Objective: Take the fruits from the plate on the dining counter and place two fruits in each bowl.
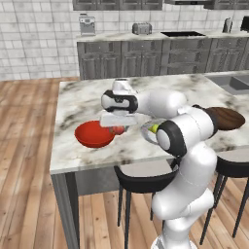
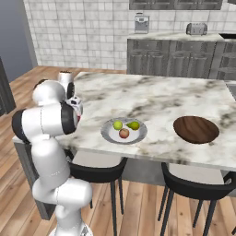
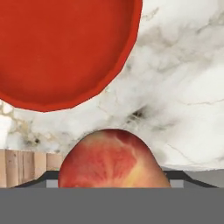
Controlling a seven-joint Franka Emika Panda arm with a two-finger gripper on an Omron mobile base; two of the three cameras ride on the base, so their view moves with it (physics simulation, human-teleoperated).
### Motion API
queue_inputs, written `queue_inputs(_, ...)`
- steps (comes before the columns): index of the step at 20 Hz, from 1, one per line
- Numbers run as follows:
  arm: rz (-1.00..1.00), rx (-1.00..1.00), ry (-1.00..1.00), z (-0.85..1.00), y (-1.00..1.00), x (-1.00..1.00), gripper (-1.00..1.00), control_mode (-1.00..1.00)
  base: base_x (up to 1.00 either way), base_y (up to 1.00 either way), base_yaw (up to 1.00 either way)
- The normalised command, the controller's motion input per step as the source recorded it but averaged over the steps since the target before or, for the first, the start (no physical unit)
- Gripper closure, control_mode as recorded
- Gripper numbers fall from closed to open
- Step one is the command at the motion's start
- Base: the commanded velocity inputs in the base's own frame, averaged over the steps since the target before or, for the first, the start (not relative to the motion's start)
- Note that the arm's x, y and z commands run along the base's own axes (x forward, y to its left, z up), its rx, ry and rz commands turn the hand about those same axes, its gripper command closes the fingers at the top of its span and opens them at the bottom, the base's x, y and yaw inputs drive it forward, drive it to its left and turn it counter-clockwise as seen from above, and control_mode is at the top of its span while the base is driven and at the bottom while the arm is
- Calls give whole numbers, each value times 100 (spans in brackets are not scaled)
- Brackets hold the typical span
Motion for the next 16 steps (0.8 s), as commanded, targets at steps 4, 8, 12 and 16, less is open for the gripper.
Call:
queue_inputs(4, 9, -13, 0, 0, 76, 26, 100, -100, 0, 0, 0)
queue_inputs(8, 1, -6, 0, -1, 34, 56, 100, -100, 0, 0, 0)
queue_inputs(12, 0, 0, 0, -44, 0, 42, 100, -100, 0, 0, 0)
queue_inputs(16, 0, 0, -1, -60, 0, 18, 100, -100, 0, 0, 0)
